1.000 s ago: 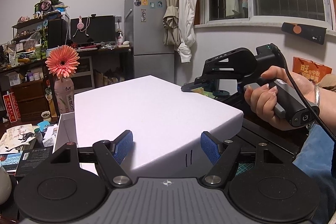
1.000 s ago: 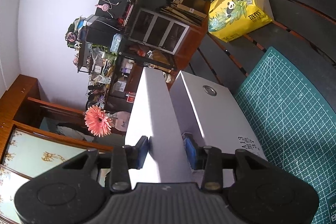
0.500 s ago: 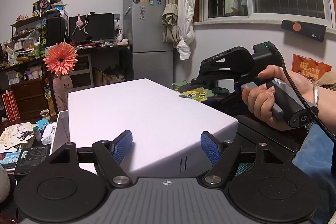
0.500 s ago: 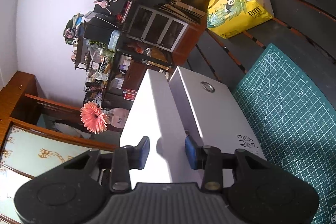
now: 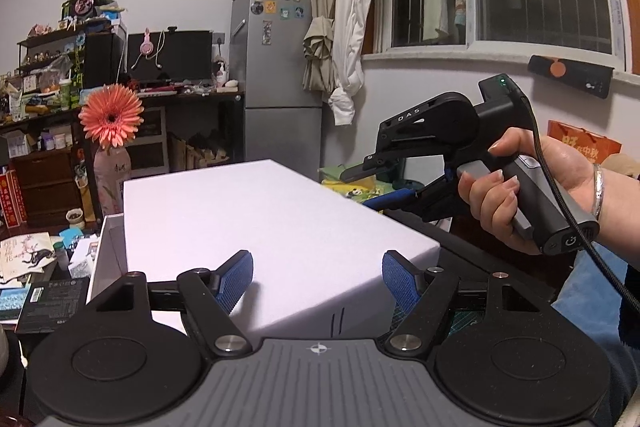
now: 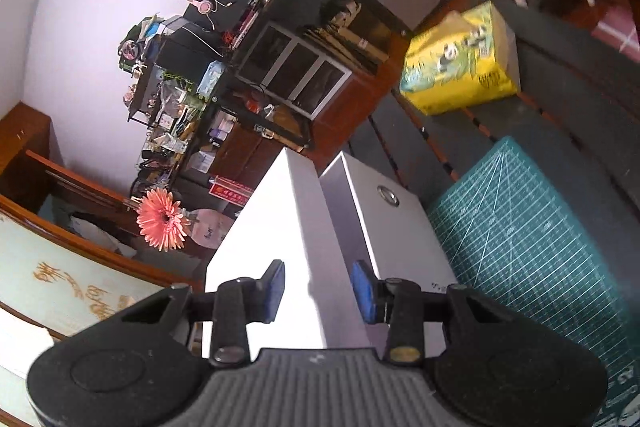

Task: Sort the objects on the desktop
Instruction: 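Press the white lid flat onto the box rim with the right gripper, then open the right gripper and pull it off the lid rim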

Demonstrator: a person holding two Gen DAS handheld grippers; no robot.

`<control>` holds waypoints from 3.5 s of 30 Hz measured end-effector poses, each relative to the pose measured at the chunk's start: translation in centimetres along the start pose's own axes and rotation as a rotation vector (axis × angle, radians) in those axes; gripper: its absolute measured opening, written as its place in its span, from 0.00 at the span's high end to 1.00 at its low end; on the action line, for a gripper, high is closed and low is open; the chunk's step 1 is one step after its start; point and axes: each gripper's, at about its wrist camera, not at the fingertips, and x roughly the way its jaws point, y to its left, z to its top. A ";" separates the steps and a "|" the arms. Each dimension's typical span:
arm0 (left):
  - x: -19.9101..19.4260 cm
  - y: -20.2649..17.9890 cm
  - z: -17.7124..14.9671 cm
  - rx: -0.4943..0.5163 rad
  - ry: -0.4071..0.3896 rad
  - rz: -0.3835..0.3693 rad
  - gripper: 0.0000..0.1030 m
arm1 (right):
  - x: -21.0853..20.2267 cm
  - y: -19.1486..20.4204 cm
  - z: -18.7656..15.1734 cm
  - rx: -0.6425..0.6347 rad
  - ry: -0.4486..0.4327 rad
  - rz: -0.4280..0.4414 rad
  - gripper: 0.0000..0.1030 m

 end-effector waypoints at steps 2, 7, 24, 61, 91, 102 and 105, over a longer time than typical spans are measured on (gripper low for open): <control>-0.4 0.0 0.2 -0.005 -0.010 -0.003 0.30 | -0.6 0.7 0.0 -0.027 -0.016 -0.019 0.64; -1.6 0.9 0.8 -0.016 -0.032 0.024 0.28 | -2.3 2.6 -0.4 -0.108 -0.056 -0.053 0.64; -3.9 4.7 1.2 -0.138 -0.012 0.106 0.26 | -8.9 5.4 -4.7 -0.238 -0.164 -0.152 0.64; -3.0 3.6 -1.3 -0.162 0.135 0.041 0.26 | -3.0 2.4 -4.1 -0.124 -0.029 -0.119 0.65; -3.0 0.7 -1.4 -0.122 0.142 -0.012 0.26 | -1.1 2.2 -3.2 -0.105 -0.122 -0.132 0.65; -2.6 1.1 -1.5 -0.125 0.152 -0.025 0.26 | -0.5 1.3 -2.7 -0.066 -0.135 -0.114 0.65; -2.8 1.3 -1.4 -0.121 0.143 -0.023 0.26 | -0.8 1.2 -2.6 -0.063 -0.142 -0.106 0.65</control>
